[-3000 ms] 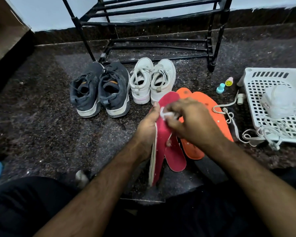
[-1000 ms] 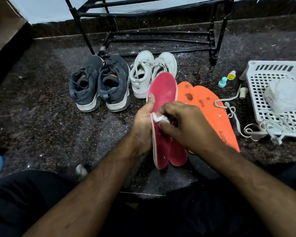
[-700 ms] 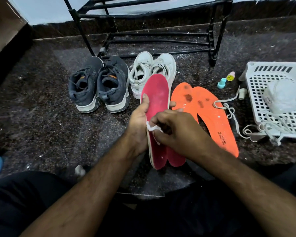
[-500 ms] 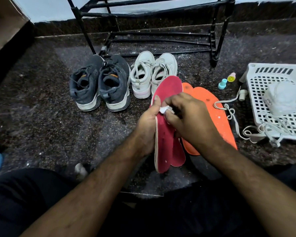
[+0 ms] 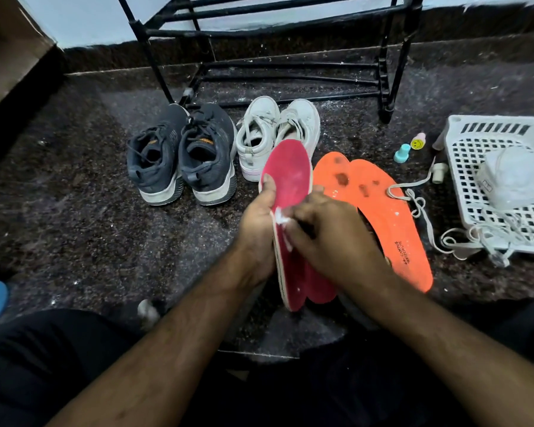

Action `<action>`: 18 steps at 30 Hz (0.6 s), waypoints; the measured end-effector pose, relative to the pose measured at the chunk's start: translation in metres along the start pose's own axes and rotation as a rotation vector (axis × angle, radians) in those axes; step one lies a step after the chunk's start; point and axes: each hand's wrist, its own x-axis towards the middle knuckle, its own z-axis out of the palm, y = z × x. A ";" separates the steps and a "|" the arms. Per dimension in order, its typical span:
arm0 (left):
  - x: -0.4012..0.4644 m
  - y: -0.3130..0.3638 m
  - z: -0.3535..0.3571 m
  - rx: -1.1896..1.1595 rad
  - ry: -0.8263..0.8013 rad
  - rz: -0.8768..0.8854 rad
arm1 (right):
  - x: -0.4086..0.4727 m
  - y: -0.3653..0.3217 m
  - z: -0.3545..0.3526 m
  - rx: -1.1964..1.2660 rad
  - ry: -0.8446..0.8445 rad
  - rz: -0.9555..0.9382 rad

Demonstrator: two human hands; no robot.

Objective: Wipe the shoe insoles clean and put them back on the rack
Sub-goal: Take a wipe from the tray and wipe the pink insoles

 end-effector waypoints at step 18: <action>0.000 -0.006 0.001 0.048 0.017 -0.037 | 0.003 0.009 -0.004 -0.175 -0.004 -0.112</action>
